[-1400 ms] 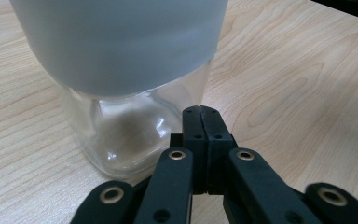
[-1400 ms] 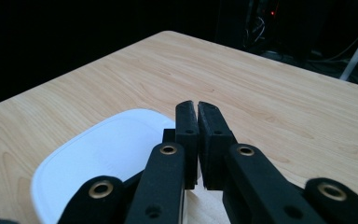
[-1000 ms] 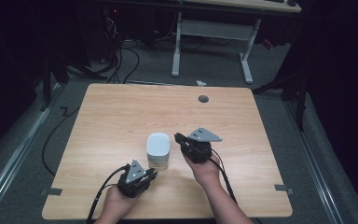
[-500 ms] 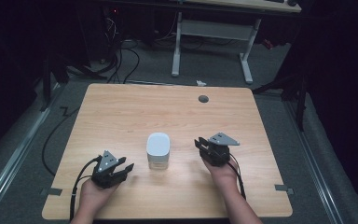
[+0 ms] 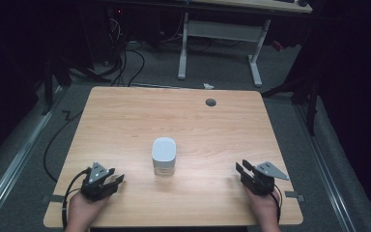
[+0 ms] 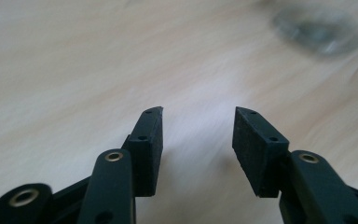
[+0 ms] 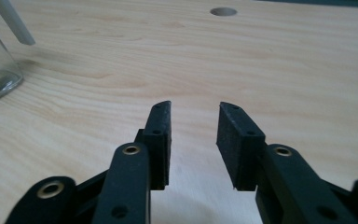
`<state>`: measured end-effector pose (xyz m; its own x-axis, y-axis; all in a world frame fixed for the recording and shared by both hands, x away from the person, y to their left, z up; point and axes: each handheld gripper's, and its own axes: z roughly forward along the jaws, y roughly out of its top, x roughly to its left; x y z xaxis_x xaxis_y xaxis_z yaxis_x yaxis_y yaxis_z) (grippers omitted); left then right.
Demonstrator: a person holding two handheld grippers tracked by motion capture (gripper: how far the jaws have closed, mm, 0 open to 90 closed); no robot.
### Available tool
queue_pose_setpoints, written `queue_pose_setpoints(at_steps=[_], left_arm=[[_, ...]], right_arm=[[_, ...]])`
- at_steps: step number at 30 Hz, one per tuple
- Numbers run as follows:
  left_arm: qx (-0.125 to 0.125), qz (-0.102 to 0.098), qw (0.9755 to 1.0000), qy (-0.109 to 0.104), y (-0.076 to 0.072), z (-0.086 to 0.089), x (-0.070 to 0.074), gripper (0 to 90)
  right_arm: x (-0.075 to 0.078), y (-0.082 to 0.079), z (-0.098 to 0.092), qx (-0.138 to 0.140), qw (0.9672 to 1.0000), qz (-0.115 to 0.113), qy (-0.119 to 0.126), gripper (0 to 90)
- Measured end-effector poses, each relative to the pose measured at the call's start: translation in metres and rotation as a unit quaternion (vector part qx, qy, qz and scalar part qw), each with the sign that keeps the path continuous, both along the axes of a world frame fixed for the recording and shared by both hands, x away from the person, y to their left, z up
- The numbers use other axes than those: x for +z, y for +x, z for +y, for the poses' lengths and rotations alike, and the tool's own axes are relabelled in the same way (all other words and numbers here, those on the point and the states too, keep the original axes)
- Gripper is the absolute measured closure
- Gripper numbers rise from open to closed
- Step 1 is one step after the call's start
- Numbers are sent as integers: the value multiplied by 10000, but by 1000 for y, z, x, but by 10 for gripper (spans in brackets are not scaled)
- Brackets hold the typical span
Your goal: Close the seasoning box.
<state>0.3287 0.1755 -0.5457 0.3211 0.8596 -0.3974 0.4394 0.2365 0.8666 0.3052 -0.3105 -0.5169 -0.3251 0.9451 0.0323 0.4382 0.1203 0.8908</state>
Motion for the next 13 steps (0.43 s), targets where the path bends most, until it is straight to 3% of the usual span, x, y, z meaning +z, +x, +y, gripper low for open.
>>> queue_pose_setpoints(at_steps=[2, 3, 5, 8, 10, 13], left_arm=[[294, -176, 9984, -442, -10, 20, 6, 535], [493, -183, 9961, -708, -11, 27, 9, 543], [686, -147, 9922, -1035, -9, 35, 16, 541], [673, -282, 9929, -941, -11, 34, 20, 539], [646, -309, 9930, -937, -12, 35, 21, 539], [609, -309, 9932, -947, -14, 35, 21, 539]], right_arm=[[4, -8, -8, 39, 9999, -37, 94, 648], [7, -11, -9, 10, 9998, -156, 83, 649], [6, -10, -9, 26, 9998, -154, 115, 648], [0, -3, -5, 207, 9997, 27, 129, 647], [0, -3, -1, 226, 9997, 13, 35, 647], [1, -2, 0, 222, 9997, 15, 88, 645]])
